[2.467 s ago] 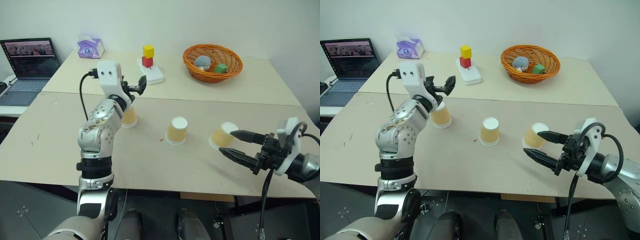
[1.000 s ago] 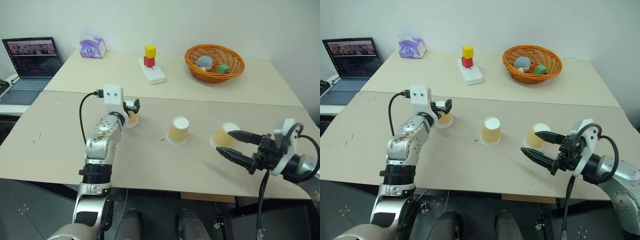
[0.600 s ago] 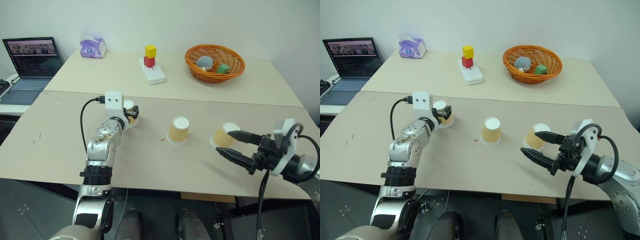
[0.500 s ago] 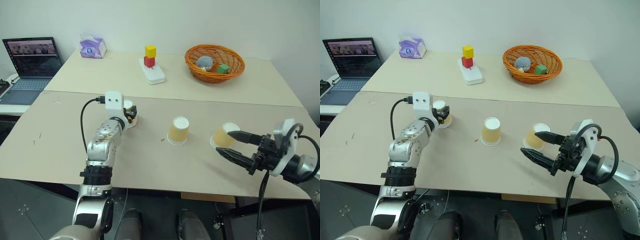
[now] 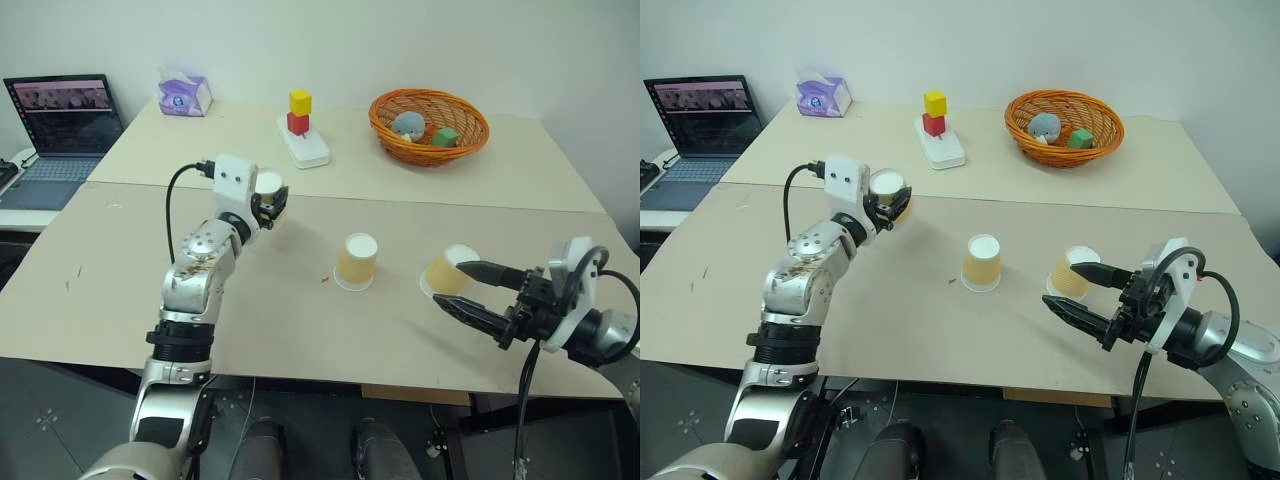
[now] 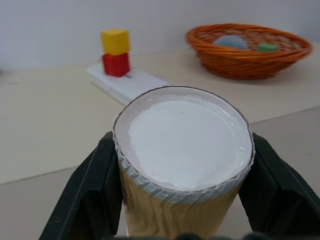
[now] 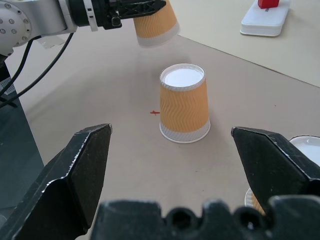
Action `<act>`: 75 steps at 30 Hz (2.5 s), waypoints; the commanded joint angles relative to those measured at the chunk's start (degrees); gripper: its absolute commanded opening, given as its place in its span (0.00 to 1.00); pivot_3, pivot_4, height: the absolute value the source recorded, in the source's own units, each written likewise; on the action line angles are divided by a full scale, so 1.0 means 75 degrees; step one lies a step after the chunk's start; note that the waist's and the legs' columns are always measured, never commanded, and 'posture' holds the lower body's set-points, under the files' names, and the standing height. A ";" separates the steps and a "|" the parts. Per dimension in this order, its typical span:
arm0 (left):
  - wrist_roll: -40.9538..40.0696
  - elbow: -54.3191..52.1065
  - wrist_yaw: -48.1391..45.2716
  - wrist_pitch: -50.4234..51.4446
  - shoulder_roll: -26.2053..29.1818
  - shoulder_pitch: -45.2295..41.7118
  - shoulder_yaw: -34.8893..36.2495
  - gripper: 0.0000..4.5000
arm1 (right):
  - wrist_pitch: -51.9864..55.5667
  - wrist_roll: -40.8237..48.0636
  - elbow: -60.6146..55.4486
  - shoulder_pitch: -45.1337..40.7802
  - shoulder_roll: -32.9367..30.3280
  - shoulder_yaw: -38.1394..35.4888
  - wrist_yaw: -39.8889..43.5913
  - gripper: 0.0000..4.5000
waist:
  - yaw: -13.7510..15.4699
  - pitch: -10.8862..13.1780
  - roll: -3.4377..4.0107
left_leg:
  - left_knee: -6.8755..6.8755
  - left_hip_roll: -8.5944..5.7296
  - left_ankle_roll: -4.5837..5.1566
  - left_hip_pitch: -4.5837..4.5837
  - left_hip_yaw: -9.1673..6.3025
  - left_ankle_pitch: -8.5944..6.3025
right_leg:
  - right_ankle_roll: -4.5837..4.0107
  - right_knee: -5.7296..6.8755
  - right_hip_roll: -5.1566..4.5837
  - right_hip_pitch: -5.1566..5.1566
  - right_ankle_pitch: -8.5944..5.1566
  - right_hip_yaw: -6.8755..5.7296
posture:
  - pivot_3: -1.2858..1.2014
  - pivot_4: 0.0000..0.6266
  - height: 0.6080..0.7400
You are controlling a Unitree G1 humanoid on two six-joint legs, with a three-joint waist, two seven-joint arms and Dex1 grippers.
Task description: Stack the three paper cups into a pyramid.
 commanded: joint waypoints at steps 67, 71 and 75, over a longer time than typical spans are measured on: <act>0.0025 0.3215 -0.4620 -0.2465 0.0294 -0.0765 -0.1015 0.60 | -0.0206 0.0137 -0.0482 0.0394 0.0166 -0.0536 -0.0254 1.00 | -0.0078 0.0002 0.0005 | -0.0006 -0.0003 -0.0003 0.0000 -0.0006 0.0002 | -0.0003 -0.0007 0.0004 0.0010 -0.0001 -0.0001 | 0.52 0.24 0.44; -0.0031 0.3169 -0.4609 -0.2420 0.0201 -0.0755 -0.0948 0.80 | -0.0200 0.0135 -0.0484 0.0391 0.0153 -0.0535 -0.0249 1.00 | -0.0079 0.0003 0.0005 | -0.0006 -0.0003 -0.0002 0.0001 -0.0006 0.0002 | -0.0003 -0.0006 0.0004 0.0009 -0.0001 -0.0001 | 0.52 0.24 0.44; 0.0003 0.2996 -0.4553 -0.2356 0.0133 -0.0723 -0.0988 1.00 | -0.0177 0.0167 -0.0476 0.0392 0.0139 -0.0569 -0.0239 1.00 | -0.0079 0.0003 0.0005 | -0.0006 -0.0003 -0.0002 0.0000 -0.0006 0.0002 | -0.0003 -0.0007 0.0004 0.0009 -0.0001 -0.0001 | 0.52 0.24 0.44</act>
